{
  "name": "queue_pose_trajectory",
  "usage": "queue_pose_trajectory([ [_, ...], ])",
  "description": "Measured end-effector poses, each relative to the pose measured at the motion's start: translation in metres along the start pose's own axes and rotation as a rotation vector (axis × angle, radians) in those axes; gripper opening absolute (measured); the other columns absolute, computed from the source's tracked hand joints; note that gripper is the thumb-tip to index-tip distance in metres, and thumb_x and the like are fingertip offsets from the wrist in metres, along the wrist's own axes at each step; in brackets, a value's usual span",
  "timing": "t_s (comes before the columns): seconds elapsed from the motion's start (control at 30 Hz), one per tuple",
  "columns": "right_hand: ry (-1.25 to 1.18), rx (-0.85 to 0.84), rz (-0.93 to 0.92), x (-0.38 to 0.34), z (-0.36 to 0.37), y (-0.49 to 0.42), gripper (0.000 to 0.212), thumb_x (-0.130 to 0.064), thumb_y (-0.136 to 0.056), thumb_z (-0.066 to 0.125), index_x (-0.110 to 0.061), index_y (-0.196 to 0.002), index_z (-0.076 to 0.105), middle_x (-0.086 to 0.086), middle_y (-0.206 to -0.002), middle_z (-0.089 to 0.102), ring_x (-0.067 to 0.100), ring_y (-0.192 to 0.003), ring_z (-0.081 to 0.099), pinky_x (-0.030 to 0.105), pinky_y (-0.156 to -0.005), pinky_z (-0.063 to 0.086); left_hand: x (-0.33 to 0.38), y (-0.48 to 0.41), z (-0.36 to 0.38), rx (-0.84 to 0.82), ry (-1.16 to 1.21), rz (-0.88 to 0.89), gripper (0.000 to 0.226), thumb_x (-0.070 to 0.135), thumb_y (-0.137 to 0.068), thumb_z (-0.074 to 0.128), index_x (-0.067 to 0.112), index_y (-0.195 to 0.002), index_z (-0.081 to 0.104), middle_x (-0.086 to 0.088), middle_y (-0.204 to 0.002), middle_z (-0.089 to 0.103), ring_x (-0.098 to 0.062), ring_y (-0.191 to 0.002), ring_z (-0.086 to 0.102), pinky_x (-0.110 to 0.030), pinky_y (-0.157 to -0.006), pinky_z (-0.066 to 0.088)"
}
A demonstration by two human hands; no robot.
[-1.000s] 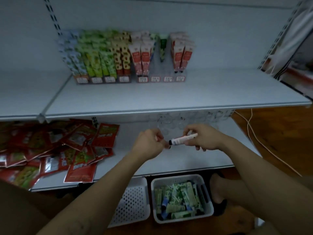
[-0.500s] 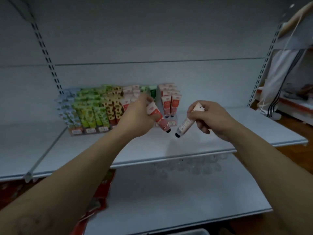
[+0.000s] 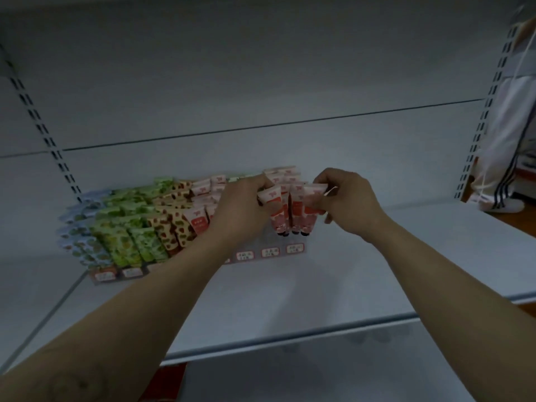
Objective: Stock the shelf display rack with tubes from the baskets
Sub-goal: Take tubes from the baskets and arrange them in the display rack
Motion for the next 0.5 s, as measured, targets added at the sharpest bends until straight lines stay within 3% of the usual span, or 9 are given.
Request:
queue_pose_trajectory([
  [0.13,0.015,0.081,-0.080,0.009,0.015,-0.010,0.019,0.001,-0.076,0.072,-0.015,-0.079,0.063,0.006,-0.066,0.064,0.026,-0.056,0.065,0.041,-0.056,0.056,-0.009,-0.012,0.022,-0.014,-0.022,0.025,0.015,0.018,-0.080,0.074,0.026,-0.079,0.061,0.013,-0.071,0.062,-0.006,-0.067,0.060,-0.021,-0.059,0.043],
  [0.23,0.107,0.096,-0.161,0.012,0.024,-0.011,0.021,0.000,-0.076,0.071,-0.019,-0.079,0.062,-0.007,-0.062,0.059,0.024,-0.062,0.064,0.040,-0.062,0.055,-0.009,-0.015,0.031,0.002,-0.030,0.071,0.008,0.018,-0.080,0.074,0.020,-0.085,0.067,0.003,-0.076,0.067,-0.014,-0.071,0.062,-0.029,-0.065,0.050],
  [0.5,0.332,0.145,-0.162,0.022,0.010,-0.011,0.006,-0.007,-0.081,0.069,-0.011,-0.083,0.067,0.008,-0.065,0.066,0.026,-0.061,0.062,0.038,-0.059,0.052,-0.014,-0.012,0.044,-0.034,-0.011,0.080,0.016,0.017,-0.080,0.076,0.015,-0.096,0.072,0.002,-0.084,0.070,-0.013,-0.077,0.064,-0.030,-0.075,0.053],
])
Point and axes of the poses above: each hand's wrist, its own y-axis away from the middle knuckle, its own z-axis out of the palm, x = y × z, the point moved 9 cm from there along -y, towards the middle knuckle
